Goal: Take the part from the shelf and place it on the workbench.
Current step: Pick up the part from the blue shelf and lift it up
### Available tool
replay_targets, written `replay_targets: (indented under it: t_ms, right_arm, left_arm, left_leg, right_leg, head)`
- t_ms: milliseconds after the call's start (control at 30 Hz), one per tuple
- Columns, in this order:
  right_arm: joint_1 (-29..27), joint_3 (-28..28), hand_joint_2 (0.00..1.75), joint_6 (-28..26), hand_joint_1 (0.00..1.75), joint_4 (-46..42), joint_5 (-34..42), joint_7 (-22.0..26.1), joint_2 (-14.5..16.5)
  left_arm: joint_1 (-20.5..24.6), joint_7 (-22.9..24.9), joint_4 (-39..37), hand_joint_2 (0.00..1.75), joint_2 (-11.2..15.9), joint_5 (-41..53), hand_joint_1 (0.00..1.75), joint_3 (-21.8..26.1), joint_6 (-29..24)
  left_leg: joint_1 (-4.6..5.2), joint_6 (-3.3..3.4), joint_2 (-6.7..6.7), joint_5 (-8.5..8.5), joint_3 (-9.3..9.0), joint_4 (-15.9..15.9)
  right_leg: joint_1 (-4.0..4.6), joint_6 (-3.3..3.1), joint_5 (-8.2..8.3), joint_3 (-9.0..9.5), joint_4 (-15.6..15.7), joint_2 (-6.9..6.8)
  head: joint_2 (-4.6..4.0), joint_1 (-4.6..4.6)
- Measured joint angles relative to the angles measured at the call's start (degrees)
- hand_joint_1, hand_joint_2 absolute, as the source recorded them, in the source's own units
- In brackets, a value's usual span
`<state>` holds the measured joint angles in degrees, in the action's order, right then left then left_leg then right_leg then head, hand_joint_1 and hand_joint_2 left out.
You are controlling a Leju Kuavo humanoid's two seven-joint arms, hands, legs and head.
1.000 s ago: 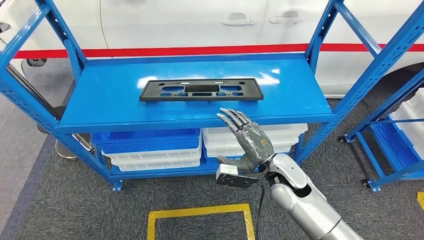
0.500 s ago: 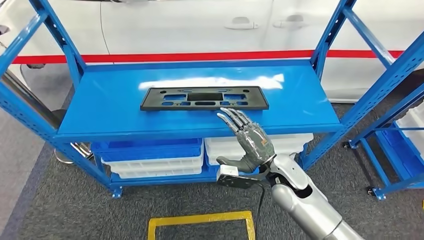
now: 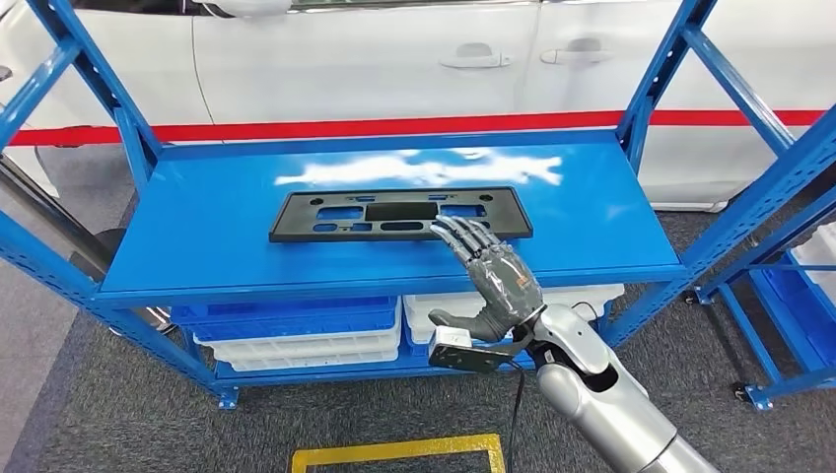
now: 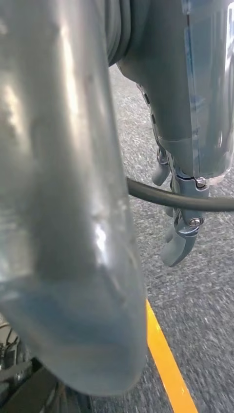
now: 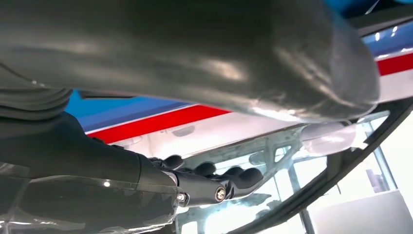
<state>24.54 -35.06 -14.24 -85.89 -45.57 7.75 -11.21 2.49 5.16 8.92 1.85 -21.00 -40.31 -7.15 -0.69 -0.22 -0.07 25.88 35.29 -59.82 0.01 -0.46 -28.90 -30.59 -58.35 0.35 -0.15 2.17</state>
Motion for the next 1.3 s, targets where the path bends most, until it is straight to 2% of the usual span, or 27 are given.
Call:
replay_targets:
  t_ms: [67, 133, 200, 233, 267, 300, 333, 367, 400, 433, 500, 600, 633, 667, 733, 767, 800, 833, 900, 933, 967, 1067, 1133, 1167, 1233, 1267, 1300]
  right_arm:
    - [0.14, 0.0, 0.0, 0.02, 0.0, -0.01, -0.07, -0.04, 0.0]
    - [0.36, 0.0, 0.0, 0.02, 0.0, -0.05, -0.09, -0.05, 0.01]
    - [0.29, 0.0, 0.0, 0.03, 0.0, 0.06, -0.09, -0.05, 0.02]
    - [0.14, 0.0, 0.0, 0.05, 0.0, 0.16, -0.09, -0.05, 0.02]
    - [-0.02, 0.0, 0.0, 0.08, 0.0, 0.26, -0.1, -0.05, 0.02]
    - [-0.12, 0.0, 0.0, 0.1, 0.0, 0.33, -0.1, -0.05, 0.02]
    - [-0.16, 0.0, 0.0, 0.11, 0.0, 0.36, -0.11, -0.05, 0.02]
    - [-0.14, 0.0, 0.0, 0.12, 0.0, 0.37, -0.11, -0.05, 0.02]
    - [-0.1, 0.0, 0.0, 0.13, 0.0, 0.38, -0.11, -0.05, 0.03]
    - [-0.05, 0.0, 0.0, 0.15, 0.0, 0.39, -0.12, -0.05, 0.05]
    - [0.0, 0.0, 0.0, 0.22, 0.0, 0.42, -0.16, -0.07, 0.1]
    - [0.15, 0.0, 0.0, 0.45, 0.0, 0.4, -0.27, -0.15, 0.18]
    - [0.25, 0.0, 0.0, 0.55, 0.0, 0.4, -0.28, -0.19, 0.25]
    - [0.32, 0.0, 0.0, 0.64, 0.0, 0.42, -0.29, -0.23, 0.33]
    - [0.31, 0.0, 0.0, 0.75, 0.0, 0.58, -0.29, -0.29, 0.49]
    - [0.24, 0.0, 0.0, 0.77, 0.0, 0.68, -0.29, -0.32, 0.52]
    - [0.19, 0.0, 0.0, 0.77, 0.0, 0.76, -0.29, -0.34, 0.54]
    - [0.18, 0.0, 0.0, 0.76, 0.0, 0.81, -0.29, -0.35, 0.55]
    - [0.21, -0.01, 0.0, 0.76, 0.0, 0.86, -0.29, -0.36, 0.57]
    - [0.24, -0.01, 0.0, 0.77, 0.0, 0.91, -0.29, -0.38, 0.58]
    - [0.25, -0.02, 0.0, 0.78, 0.0, 0.96, -0.3, -0.4, 0.59]
    - [0.3, -0.02, 0.0, 0.76, 0.0, 0.97, -0.35, -0.45, 0.59]
    - [0.46, -0.02, 0.0, 0.74, 0.0, 0.89, -0.36, -0.45, 0.59]
    - [0.49, -0.02, 0.0, 0.74, 0.0, 0.88, -0.36, -0.46, 0.59]
    - [0.33, -0.02, 0.0, 0.75, 0.0, 0.92, -0.36, -0.47, 0.59]
    - [0.2, -0.02, 0.0, 0.75, 0.0, 0.99, -0.36, -0.47, 0.59]
    - [0.1, -0.02, 0.0, 0.75, 0.0, 1.07, -0.36, -0.47, 0.59]
  left_arm:
    - [-0.03, -0.03, 0.01, 0.0, -0.04, 0.0, 0.0, -0.01, 0.0]
    - [0.07, -0.09, 0.01, 0.0, -0.08, -0.02, 0.0, -0.01, -0.03]
    - [0.2, -0.12, 0.0, 0.0, -0.07, -0.05, 0.0, -0.01, -0.11]
    - [0.21, -0.1, 0.0, 0.0, -0.05, -0.06, 0.0, -0.01, -0.15]
    - [0.18, -0.09, 0.0, 0.0, -0.04, -0.07, 0.0, -0.01, -0.16]
    - [0.14, -0.07, 0.0, 0.0, -0.04, -0.07, 0.0, -0.01, -0.17]
    - [0.1, -0.04, 0.0, 0.0, -0.04, -0.07, 0.0, -0.02, -0.17]
    - [0.08, -0.03, 0.0, 0.0, -0.04, -0.07, 0.0, -0.02, -0.17]
    - [0.11, -0.03, 0.0, 0.0, -0.05, -0.07, 0.0, -0.02, -0.17]
    - [0.17, -0.03, 0.0, 0.0, -0.06, -0.08, 0.0, -0.02, -0.17]
    - [0.31, -0.03, 0.0, 0.0, -0.06, -0.14, 0.0, -0.01, -0.17]
    - [0.47, -0.06, 0.0, 0.0, -0.09, -0.24, 0.0, -0.03, -0.17]
    - [0.52, -0.08, 0.0, 0.0, -0.1, -0.26, 0.0, -0.03, -0.17]
    - [0.52, -0.11, 0.0, 0.0, -0.09, -0.31, 0.0, -0.03, -0.18]
    - [0.49, -0.15, 0.0, 0.0, -0.07, -0.44, 0.0, -0.03, -0.18]
    - [0.41, -0.15, 0.0, 0.0, -0.07, -0.5, 0.0, -0.03, -0.18]
    - [0.31, -0.15, 0.0, 0.0, -0.07, -0.54, 0.0, -0.03, -0.18]
    - [0.22, -0.15, 0.0, 0.0, -0.07, -0.57, 0.0, -0.03, -0.17]
    - [0.09, -0.15, -0.04, 0.0, -0.01, -0.59, 0.0, -0.03, -0.18]
    - [0.08, -0.15, -0.07, 0.0, 0.03, -0.6, 0.0, -0.03, -0.18]
    - [0.08, -0.16, -0.1, 0.0, 0.07, -0.61, 0.0, -0.03, -0.18]
    - [0.19, -0.2, -0.13, 0.0, 0.07, -0.68, 0.0, -0.03, -0.19]
    - [0.16, -0.22, -0.12, 0.0, 0.02, -0.71, 0.0, -0.03, -0.2]
    - [0.14, -0.22, -0.11, 0.0, 0.01, -0.72, 0.0, -0.03, -0.2]
    - [0.19, -0.22, -0.11, 0.0, 0.01, -0.75, 0.0, -0.03, -0.2]
    - [0.21, -0.22, -0.11, 0.0, 0.01, -0.75, 0.0, -0.02, -0.2]
    - [0.2, -0.22, -0.11, 0.0, 0.0, -0.75, 0.0, -0.02, -0.2]
  left_leg:
    - [-0.19, 0.93, 0.01, -0.71, -0.61, 0.3]
    - [-0.39, 1.59, 0.05, -0.58, -1.29, 0.75]
    - [-0.39, 2.0, 0.01, -0.14, -1.66, 0.81]
    - [-0.38, 2.09, -0.04, 0.14, -1.9, 0.81]
    - [-0.38, 2.08, -0.1, 0.47, -2.25, 0.81]
    - [-0.38, 2.02, -0.17, 0.86, -2.74, 0.81]
    - [-0.38, 1.91, -0.22, 1.3, -3.36, 0.81]
    - [-0.39, 1.73, -0.25, 1.79, -3.97, 0.84]
    - [-0.28, 1.45, -0.29, 2.28, -4.48, 0.84]
    - [-0.2, 1.13, -0.31, 2.69, -4.84, 0.89]
    - [-0.05, 0.46, -0.31, 3.23, -5.24, 1.25]
    - [-0.05, -0.37, -0.04, 4.26, -5.63, 0.68]
    - [-0.05, -0.56, 0.02, 5.29, -4.79, -1.42]
    - [-0.12, -0.66, 0.02, 6.68, -3.13, -4.73]
    - [-0.1, -0.8, 0.0, 9.18, 1.6, -12.34]
    - [-0.11, -0.81, 0.0, 9.16, 3.42, -14.54]
    - [-0.1, -0.76, 0.01, 7.82, 4.28, -14.57]
    - [-0.09, -0.62, 0.01, 5.37, 4.05, -12.38]
    - [0.06, -0.11, -0.02, 0.04, 1.79, -4.96]
    - [0.2, 0.15, -0.04, -1.25, 0.75, -1.98]
    - [0.34, 0.37, -0.07, -1.67, 0.2, -0.31]
    - [0.3, 0.98, -0.15, -1.08, -0.33, 0.84]
    - [-0.03, 1.56, -0.09, -0.9, -1.2, 1.56]
    - [-0.11, 1.79, -0.05, -0.74, -1.63, 1.8]
    - [-0.12, 2.08, -0.04, -0.21, -2.24, 1.9]
    - [-0.13, 2.09, -0.09, 0.11, -2.59, 1.89]
    - [-0.16, 2.02, -0.15, 0.46, -3.04, 1.88]
  right_leg:
    - [-0.02, 0.74, -0.71, 0.28, -0.42, -0.1]
    - [-0.19, 1.3, -2.38, -1.32, -3.95, -0.17]
    - [-0.44, 1.65, -4.89, -5.85, -11.18, -0.22]
    - [-0.56, 1.77, -5.49, -8.23, -14.38, -0.22]
    - [-0.67, 1.83, -5.04, -9.94, -15.99, -0.22]
    - [-0.75, 1.81, -3.41, -10.56, -15.44, -0.23]
    - [-0.8, 1.7, -0.84, -10.11, -12.87, -0.25]
    - [-0.79, 1.47, 1.98, -8.97, -8.97, -0.29]
    - [-0.64, 1.22, 3.9, -7.65, -5.42, -0.34]
    - [-0.48, 0.96, 4.84, -6.58, -2.79, -0.4]
    - [-0.16, 0.49, 4.39, -5.68, -1.11, -0.4]
    - [-0.53, -0.39, 3.94, -4.6, -0.1, -0.23]
    - [-0.66, -0.72, 3.8, -4.09, 0.25, -0.22]
    - [-0.62, -1.03, 3.56, -3.66, 0.43, -0.25]
    - [-0.42, -1.43, 2.89, -2.97, 0.45, -0.27]
    - [-0.32, -1.5, 2.49, -2.54, 0.44, -0.24]
    - [-0.23, -1.52, 2.05, -2.02, 0.4, -0.18]
    - [-0.16, -1.48, 1.56, -1.37, 0.36, -0.11]
    - [0.0, -1.23, 0.51, -0.24, 0.23, -0.03]
    - [0.08, -1.02, 0.11, -0.03, 0.11, 0.01]
    - [0.14, -0.78, -0.16, -0.02, 0.04, 0.03]
    - [0.16, 0.01, -0.59, 0.0, 0.18, 0.0]
    - [0.09, 0.53, -1.9, -0.89, -2.2, -0.05]
    - [-0.11, 0.77, -3.15, -2.48, -5.23, -0.08]
    - [-0.5, 1.22, -5.68, -7.37, -13.11, -0.09]
    - [-0.72, 1.41, -5.88, -9.45, -15.79, -0.11]
    - [-0.92, 1.56, -4.86, -10.58, -16.42, -0.13]
  head:
    - [0.0, -0.01]
    - [0.0, -0.02]
    - [0.0, -0.02]
    - [0.0, -0.01]
    - [0.0, -0.01]
    - [0.0, 0.0]
    - [0.0, -0.01]
    - [0.0, -0.02]
    - [0.0, -0.02]
    - [0.0, -0.02]
    - [0.0, -0.01]
    - [0.0, 0.0]
    - [0.0, 0.0]
    - [0.0, 0.0]
    - [0.0, 0.0]
    - [0.0, 0.0]
    - [0.0, 0.0]
    - [0.0, 0.0]
    - [0.0, -0.01]
    - [0.0, -0.01]
    - [0.0, -0.01]
    - [0.0, 0.0]
    - [0.0, 0.0]
    - [0.0, -0.01]
    - [0.0, -0.01]
    - [0.0, 0.0]
    - [0.0, 0.0]
